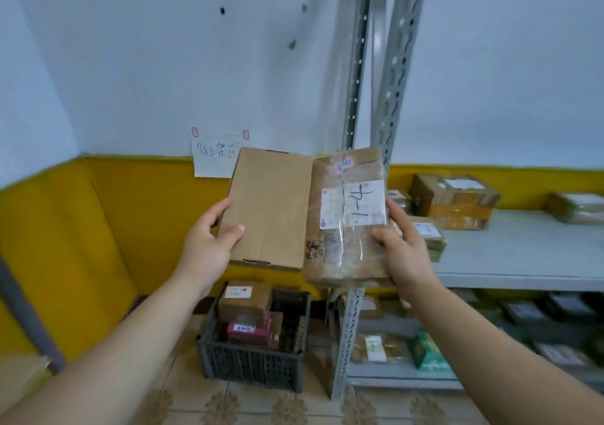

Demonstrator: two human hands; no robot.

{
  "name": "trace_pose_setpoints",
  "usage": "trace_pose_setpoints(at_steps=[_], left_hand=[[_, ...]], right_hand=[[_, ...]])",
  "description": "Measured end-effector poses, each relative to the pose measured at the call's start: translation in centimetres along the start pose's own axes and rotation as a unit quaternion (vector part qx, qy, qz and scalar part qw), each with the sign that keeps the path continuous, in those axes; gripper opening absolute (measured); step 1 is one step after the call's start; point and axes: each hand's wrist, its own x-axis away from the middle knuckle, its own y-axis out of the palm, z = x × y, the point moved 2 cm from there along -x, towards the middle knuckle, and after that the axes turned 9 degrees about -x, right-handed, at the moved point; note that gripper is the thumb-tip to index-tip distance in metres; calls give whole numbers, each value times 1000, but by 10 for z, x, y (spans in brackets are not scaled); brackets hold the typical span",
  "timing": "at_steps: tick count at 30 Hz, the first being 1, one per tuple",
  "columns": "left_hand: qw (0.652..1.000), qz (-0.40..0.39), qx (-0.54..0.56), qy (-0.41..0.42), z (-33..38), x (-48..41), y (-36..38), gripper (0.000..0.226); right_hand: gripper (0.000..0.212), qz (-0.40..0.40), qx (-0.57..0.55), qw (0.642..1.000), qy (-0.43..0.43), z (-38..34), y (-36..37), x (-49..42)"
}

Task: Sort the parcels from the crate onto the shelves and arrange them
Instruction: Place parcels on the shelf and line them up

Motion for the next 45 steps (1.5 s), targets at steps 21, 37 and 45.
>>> trace_pose_setpoints(at_steps=[21, 37, 45], left_hand=[[956, -263, 124, 26, 223, 219, 427, 45], [937, -331, 109, -21, 238, 126, 686, 44], [955, -270, 99, -75, 196, 55, 696, 47]], right_hand=[[61, 306, 45, 950, -35, -137, -495, 122], [58, 337, 51, 940, 5, -124, -643, -58], [57, 272, 70, 957, 67, -72, -650, -181]])
